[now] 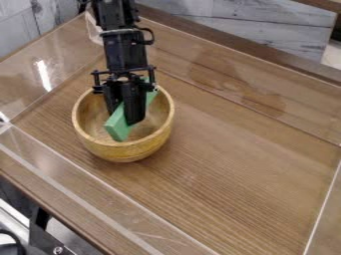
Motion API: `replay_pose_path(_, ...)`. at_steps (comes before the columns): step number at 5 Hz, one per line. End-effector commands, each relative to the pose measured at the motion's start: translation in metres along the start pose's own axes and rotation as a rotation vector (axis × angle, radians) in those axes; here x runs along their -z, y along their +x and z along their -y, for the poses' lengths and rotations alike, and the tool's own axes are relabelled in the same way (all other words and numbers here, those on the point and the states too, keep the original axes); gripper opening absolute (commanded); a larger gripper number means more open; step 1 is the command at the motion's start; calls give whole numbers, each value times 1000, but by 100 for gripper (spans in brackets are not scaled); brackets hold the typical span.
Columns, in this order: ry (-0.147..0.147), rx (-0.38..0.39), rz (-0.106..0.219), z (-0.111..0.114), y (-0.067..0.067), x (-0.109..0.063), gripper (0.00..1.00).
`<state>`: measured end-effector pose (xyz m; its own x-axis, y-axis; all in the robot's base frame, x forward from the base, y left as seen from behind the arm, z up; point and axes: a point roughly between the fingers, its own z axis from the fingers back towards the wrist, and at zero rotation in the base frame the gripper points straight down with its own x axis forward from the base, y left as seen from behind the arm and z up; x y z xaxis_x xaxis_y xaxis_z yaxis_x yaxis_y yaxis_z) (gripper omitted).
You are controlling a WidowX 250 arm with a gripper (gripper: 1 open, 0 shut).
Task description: Put the green block in the brown bowl
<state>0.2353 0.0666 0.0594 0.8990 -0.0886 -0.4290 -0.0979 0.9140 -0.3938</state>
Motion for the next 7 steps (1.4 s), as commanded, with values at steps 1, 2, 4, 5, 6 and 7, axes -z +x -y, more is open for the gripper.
replay_pose_path(1,18,19,35,5,5,-14,0)
replay_pose_path(2,12,19,22,7,4,-14,0)
replay_pose_path(4,0,20,-1,10,3,-14,0)
replay_pose_path(5,-7,20,-12,12,2,-14,0)
replay_pose_path(6,-14,20,-25,14,2,-15,0)
replay_pose_path(7,-22,19,-38,16,1,-15,0)
